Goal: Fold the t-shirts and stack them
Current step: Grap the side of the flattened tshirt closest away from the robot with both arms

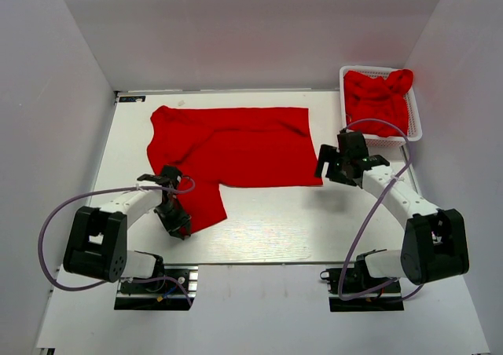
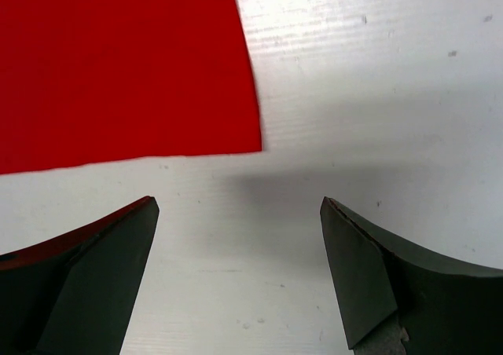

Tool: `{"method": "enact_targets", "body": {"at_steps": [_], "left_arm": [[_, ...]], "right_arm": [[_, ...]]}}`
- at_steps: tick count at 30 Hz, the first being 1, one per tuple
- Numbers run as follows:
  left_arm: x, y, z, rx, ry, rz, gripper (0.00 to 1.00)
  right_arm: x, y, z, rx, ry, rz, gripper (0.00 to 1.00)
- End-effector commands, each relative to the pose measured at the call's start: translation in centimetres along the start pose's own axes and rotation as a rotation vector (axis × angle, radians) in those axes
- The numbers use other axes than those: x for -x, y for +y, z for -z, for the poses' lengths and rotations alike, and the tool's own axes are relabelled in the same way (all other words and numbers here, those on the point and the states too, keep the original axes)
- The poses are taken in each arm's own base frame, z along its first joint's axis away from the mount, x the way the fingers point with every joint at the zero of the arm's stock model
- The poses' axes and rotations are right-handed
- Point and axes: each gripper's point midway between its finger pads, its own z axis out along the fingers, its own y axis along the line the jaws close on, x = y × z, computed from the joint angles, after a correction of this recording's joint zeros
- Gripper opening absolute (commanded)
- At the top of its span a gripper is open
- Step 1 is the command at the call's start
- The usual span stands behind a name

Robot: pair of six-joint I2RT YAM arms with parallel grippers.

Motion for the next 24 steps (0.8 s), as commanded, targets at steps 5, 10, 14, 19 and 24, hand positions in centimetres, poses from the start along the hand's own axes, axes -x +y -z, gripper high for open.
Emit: {"method": "enact_targets", "body": {"at_steps": [5, 10, 14, 19, 24], "left_arm": [[3.0, -0.8, -1.0, 0.004, -0.118, -0.022, 0.00], [3.9, -2.6, -0.3, -0.090, -0.168, -0.074, 0.00], [5.2, -3.9, 1.8, -0.166, -0.257, -0.112, 0.00], [6.4, -4.9, 4.2, -0.225, -0.346, -0.143, 0.00], [6.7, -5.6, 5.4, -0.261, -0.374, -0.156, 0.00]], "right_arm": [[-1.5, 0.1, 1.1, 0.050, 0.012, 0.036, 0.90], [-1.8, 0.6, 1.1, 0.092, 0.007, 0.059, 0.90], [-1.5, 1.1, 0.2, 0.099, 0.001, 0.049, 0.90], [-0.6, 2.8, -0.8, 0.154, 0.002, 0.017, 0.88], [-0.3, 3.2, -2.4, 0.134, 0.016, 0.002, 0.85]]}}
